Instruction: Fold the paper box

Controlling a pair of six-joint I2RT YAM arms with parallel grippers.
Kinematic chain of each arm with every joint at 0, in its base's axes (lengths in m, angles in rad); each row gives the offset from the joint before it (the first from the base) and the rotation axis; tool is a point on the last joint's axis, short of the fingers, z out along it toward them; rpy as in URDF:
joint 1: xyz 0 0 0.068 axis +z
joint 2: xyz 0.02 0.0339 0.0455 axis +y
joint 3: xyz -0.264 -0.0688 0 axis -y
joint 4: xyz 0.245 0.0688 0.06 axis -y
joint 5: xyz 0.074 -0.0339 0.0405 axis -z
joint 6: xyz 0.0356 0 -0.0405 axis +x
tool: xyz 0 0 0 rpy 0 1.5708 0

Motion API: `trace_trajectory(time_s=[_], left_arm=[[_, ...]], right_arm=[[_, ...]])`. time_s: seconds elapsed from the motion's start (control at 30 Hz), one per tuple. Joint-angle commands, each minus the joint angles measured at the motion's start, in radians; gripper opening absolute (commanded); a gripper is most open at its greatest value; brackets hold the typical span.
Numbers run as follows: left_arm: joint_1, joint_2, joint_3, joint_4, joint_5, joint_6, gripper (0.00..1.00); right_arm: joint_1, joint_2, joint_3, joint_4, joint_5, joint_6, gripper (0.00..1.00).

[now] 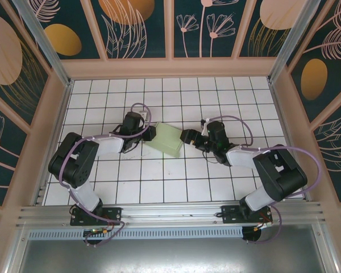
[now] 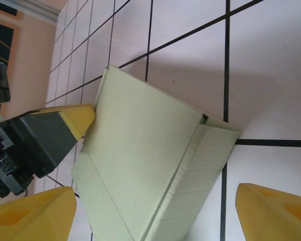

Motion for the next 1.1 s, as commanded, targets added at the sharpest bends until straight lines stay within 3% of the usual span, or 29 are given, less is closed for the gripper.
trace_trajectory(time_s=[0.0,0.17,0.43,1.07], left_arm=[[0.024,0.038,-0.004,-0.023,0.046,-0.03,0.26],[0.064,0.064,-0.027,0.041,0.166,-0.079,0.27],[0.112,0.111,-0.012,0.055,0.246,-0.112,0.27],[0.16,0.171,0.029,0.072,0.308,-0.14,0.27]], right_arm=[[-0.011,0.035,-0.01,0.092,-0.045,0.052,0.83],[-0.012,0.072,-0.004,0.138,-0.075,0.087,0.83],[-0.013,0.094,0.0,0.147,-0.084,0.114,0.84],[-0.001,0.188,0.021,0.284,-0.177,0.227,0.82]])
